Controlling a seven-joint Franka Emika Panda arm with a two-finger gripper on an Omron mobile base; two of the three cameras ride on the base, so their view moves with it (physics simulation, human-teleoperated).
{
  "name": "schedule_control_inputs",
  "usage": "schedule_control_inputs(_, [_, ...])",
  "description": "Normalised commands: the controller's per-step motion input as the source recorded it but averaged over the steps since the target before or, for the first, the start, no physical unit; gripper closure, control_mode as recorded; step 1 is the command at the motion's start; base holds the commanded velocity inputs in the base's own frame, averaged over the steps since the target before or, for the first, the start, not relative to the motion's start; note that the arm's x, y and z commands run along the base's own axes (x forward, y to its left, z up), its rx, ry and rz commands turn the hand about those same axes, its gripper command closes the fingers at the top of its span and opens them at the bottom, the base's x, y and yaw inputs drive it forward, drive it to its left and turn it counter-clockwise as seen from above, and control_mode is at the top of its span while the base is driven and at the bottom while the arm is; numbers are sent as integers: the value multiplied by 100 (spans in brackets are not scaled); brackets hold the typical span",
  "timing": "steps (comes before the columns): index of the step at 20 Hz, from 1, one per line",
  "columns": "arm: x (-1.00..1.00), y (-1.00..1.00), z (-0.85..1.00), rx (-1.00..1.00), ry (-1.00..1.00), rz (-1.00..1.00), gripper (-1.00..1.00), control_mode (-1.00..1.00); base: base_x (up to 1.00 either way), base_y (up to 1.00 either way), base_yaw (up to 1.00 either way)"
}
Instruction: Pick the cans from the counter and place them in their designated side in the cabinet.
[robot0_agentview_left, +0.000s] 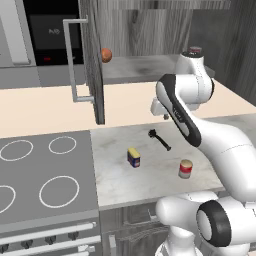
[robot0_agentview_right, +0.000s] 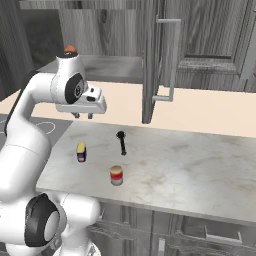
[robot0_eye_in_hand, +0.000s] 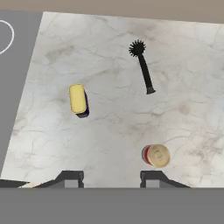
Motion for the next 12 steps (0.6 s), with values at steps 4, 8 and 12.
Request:
schedule_control_inputs(4, [-1,1,0,1,0,0,-100,-100,0,0,0])
schedule_control_inputs(8, [-5,7,0,4,0,0,-100,-100,0,0,0])
schedule_control_inputs(12, [-6,16,-1,5,0,0,-100,-100,0,0,0])
